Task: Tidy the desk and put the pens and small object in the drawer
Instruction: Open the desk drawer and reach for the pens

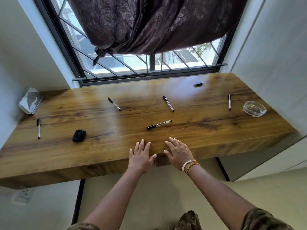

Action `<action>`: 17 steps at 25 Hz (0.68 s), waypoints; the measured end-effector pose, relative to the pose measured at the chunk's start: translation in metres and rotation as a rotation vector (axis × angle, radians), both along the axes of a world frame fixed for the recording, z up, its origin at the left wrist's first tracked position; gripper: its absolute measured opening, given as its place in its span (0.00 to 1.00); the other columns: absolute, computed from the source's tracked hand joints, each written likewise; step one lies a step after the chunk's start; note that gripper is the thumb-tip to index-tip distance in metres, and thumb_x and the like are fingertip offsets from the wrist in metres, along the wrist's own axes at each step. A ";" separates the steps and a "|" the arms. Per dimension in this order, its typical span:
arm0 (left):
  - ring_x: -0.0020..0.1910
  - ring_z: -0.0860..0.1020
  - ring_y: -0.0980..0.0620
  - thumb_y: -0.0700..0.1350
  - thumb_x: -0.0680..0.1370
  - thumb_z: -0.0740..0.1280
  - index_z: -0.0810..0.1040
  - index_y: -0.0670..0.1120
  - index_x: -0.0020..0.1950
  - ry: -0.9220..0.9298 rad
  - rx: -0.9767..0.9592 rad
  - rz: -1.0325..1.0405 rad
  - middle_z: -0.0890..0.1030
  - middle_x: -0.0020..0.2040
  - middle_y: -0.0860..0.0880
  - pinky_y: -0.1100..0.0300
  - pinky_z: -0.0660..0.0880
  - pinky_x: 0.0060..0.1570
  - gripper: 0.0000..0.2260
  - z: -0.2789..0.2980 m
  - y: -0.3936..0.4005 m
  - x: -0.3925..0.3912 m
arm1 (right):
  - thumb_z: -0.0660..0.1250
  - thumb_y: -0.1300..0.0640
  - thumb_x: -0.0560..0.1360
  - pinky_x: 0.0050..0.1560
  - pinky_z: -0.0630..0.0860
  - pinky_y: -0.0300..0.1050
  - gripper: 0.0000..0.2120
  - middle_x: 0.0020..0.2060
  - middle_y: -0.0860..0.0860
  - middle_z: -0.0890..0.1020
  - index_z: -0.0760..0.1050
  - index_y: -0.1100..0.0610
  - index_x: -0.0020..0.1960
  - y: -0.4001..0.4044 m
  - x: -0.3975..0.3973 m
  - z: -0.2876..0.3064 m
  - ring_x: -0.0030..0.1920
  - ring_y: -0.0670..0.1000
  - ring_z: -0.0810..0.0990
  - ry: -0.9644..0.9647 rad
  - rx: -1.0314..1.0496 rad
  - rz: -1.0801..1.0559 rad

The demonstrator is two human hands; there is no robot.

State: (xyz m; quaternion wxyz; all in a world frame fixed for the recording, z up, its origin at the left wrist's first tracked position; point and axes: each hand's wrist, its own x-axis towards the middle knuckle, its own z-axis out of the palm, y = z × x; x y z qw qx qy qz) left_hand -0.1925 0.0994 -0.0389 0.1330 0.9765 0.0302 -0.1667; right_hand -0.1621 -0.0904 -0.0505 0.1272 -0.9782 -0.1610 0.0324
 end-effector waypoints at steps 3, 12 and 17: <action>0.78 0.43 0.45 0.64 0.79 0.51 0.48 0.53 0.79 0.006 0.004 0.043 0.44 0.80 0.46 0.42 0.44 0.75 0.32 0.003 -0.015 0.012 | 0.60 0.51 0.78 0.54 0.75 0.47 0.12 0.52 0.52 0.81 0.79 0.56 0.52 -0.013 0.010 0.010 0.53 0.51 0.78 -0.128 0.194 -0.044; 0.73 0.26 0.44 0.69 0.77 0.44 0.31 0.62 0.75 0.048 0.053 0.001 0.26 0.75 0.51 0.33 0.31 0.68 0.33 -0.015 -0.045 0.028 | 0.56 0.59 0.77 0.51 0.76 0.53 0.14 0.52 0.62 0.81 0.76 0.65 0.54 -0.073 0.012 -0.067 0.50 0.63 0.80 0.589 1.332 -1.345; 0.73 0.26 0.44 0.69 0.76 0.44 0.28 0.64 0.73 0.088 0.082 0.004 0.24 0.74 0.53 0.32 0.32 0.68 0.33 -0.021 -0.042 0.035 | 0.53 0.36 0.73 0.60 0.70 0.53 0.22 0.45 0.51 0.78 0.74 0.51 0.50 -0.088 0.047 -0.086 0.48 0.55 0.76 0.835 2.035 -1.587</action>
